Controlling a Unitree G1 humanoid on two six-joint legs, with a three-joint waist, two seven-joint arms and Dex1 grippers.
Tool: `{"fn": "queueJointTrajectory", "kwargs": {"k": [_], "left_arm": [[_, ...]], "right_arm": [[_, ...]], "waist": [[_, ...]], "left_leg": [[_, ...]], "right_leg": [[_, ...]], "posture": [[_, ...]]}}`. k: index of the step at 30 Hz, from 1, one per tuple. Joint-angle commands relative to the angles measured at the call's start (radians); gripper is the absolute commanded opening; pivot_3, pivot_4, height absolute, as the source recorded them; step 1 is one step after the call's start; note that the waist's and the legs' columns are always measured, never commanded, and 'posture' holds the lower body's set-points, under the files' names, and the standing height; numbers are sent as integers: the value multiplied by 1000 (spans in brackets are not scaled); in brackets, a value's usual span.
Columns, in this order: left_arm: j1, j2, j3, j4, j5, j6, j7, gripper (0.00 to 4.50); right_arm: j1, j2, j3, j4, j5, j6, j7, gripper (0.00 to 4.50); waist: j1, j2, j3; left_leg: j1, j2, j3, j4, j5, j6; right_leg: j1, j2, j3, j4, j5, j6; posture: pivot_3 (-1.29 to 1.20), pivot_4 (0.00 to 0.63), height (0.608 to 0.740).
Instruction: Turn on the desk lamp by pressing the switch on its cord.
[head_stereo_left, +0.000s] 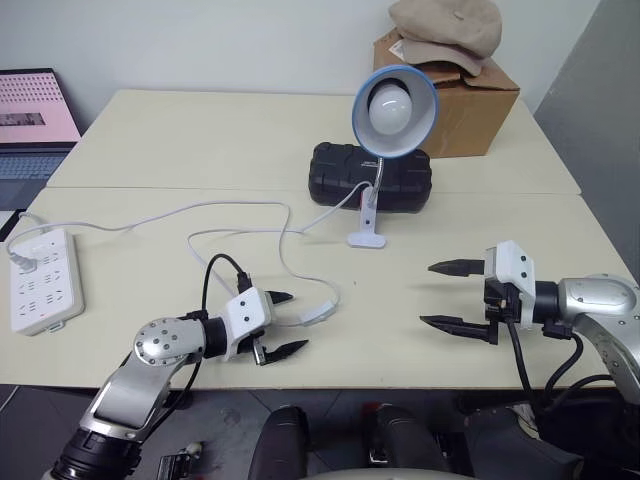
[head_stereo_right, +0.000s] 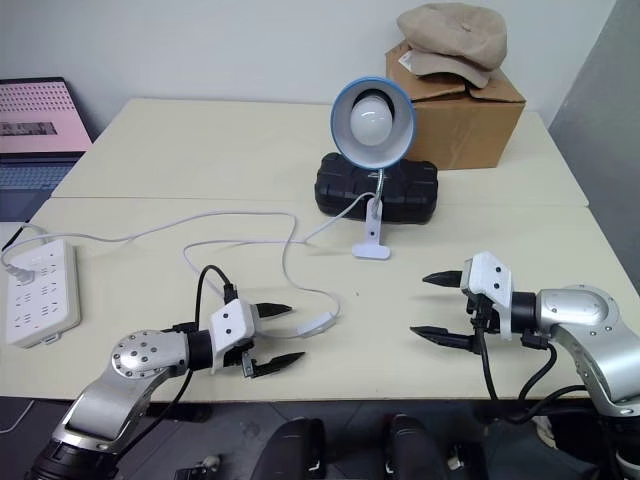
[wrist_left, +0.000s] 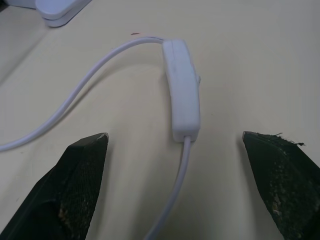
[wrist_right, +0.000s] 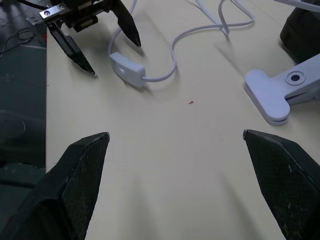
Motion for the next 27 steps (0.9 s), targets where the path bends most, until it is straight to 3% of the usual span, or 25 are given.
{"fn": "queueJointTrajectory", "kwargs": {"k": [1,9,16,22,27], "left_arm": [[-31,-17,-16,12,21,-13,13,3761],[-48,-45,-53,26,62,-30,30,2184],[-48,-67,-67,24,70,-33,36,531],[-50,-58,-53,14,54,-24,15,402],[-82,-34,-9,-9,-14,31,-33,402]], "right_arm": [[-8,-18,-35,-48,21,21,-13,4500],[-19,-28,-36,-65,28,43,-19,4500],[-34,-24,-24,-69,23,47,-22,4500],[-89,-18,29,-71,-13,56,-37,4500],[-231,34,158,-91,-8,121,-40,4500]], "waist": [[1,0,0],[0,0,0],[0,0,0],[-2,0,0],[-4,0,0]], "left_leg": [[0,0,0,0,0,0],[0,0,0,0,0,0],[0,0,0,1,0,0],[0,0,0,1,0,0],[0,0,-1,1,0,0]], "right_leg": [[0,0,0,0,0,0],[0,0,0,0,0,0],[0,0,0,0,0,1],[0,0,0,0,1,1],[0,0,0,1,1,1]], "posture": [[0,150,740],[0,150,740],[0,150,740],[0,150,740],[0,150,740]]}}
